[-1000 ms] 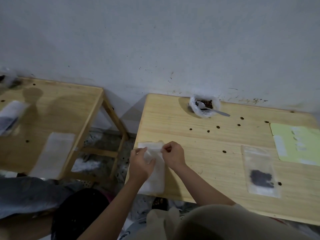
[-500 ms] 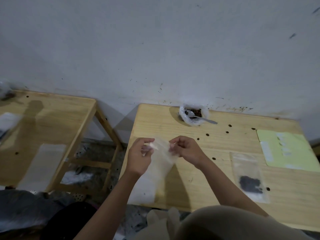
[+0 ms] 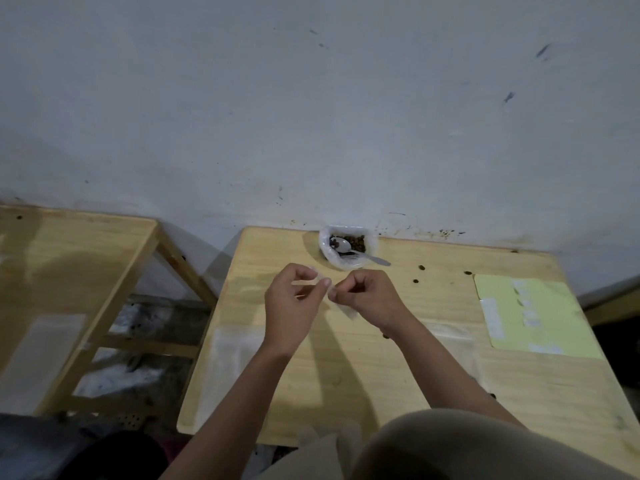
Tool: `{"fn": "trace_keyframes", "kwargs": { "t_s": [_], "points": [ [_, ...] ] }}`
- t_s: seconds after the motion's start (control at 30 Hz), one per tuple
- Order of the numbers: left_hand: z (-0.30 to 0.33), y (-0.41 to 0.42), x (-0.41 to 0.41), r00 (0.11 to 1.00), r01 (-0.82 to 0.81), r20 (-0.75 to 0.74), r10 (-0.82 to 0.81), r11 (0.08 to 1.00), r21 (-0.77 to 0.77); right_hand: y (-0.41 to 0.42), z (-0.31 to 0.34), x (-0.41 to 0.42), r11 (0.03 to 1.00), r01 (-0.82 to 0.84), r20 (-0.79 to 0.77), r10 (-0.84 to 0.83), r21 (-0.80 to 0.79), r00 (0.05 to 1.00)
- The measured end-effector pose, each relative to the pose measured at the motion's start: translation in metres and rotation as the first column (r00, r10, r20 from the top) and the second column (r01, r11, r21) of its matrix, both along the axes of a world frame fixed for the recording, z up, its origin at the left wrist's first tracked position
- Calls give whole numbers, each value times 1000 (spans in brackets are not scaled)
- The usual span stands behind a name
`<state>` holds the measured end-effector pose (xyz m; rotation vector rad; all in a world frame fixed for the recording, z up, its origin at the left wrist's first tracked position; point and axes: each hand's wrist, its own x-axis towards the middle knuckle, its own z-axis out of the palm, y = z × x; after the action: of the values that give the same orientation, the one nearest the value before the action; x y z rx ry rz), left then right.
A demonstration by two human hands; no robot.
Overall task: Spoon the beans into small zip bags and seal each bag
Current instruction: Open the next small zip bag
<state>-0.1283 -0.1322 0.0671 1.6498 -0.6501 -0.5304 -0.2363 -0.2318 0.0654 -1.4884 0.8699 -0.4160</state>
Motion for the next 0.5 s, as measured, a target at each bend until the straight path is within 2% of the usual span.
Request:
{"fn": "trace_keyframes", "kwargs": {
  "t_s": [0.23,0.37,0.5],
  "points": [
    [4,-22,-13,997,-73,-2,74,992,100,-17,3,-12,996,45,-3,-45,75,999],
    [7,-30,-14,989,-144,-19,148,978,150,-20,4,-12,999,53,-22,-53,-15,998],
    [11,-35,-13,989,-140,-22,146,974,176,-26,11,-12,992,20,-66,-28,-125,997]
  ]
}}
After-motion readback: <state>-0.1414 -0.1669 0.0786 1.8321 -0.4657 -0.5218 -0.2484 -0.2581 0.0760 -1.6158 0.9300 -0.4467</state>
